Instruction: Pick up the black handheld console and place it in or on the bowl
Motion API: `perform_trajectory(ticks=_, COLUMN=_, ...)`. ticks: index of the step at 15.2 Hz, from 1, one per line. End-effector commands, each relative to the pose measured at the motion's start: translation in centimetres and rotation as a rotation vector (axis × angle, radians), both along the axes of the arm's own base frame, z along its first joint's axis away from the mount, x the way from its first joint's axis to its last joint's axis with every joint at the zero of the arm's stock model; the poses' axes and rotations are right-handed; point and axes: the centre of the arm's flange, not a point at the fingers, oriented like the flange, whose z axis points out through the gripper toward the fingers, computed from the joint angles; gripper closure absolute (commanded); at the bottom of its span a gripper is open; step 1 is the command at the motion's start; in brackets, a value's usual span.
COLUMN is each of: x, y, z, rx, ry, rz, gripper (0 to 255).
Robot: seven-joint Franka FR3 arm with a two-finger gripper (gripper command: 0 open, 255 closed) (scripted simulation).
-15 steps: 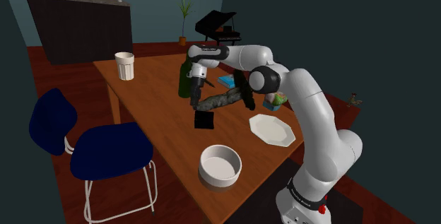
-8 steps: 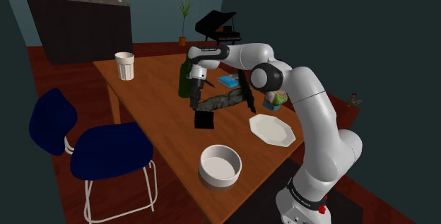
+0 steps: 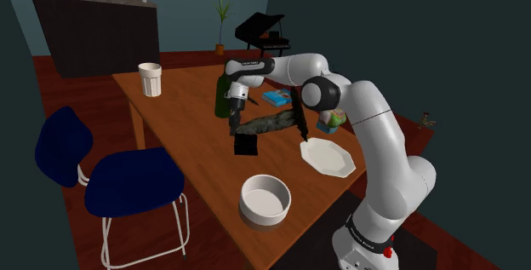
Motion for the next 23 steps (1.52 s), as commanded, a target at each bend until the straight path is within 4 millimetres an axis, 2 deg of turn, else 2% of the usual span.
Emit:
perform_trajectory(ticks=1, x=-0.7, y=1.0, z=-2.5, rx=0.013, ry=0.035, rz=0.01, gripper=255)
perform_trajectory(ticks=3, x=-0.6, y=0.9, z=-2.4, rx=0.013, ry=0.035, rz=0.01, gripper=255)
perform_trajectory(ticks=6, x=-1.5, y=1.2, z=-1.6, rx=0.012, ry=0.036, rz=0.01, gripper=255)
perform_trajectory(ticks=7, x=-0.4, y=0.0, z=-1.8, rx=0.014, ry=0.035, rz=0.01, gripper=255)
perform_trajectory(ticks=23, x=-0.4, y=0.0, z=6.6, rx=0.014, ry=0.035, rz=0.01, gripper=255)
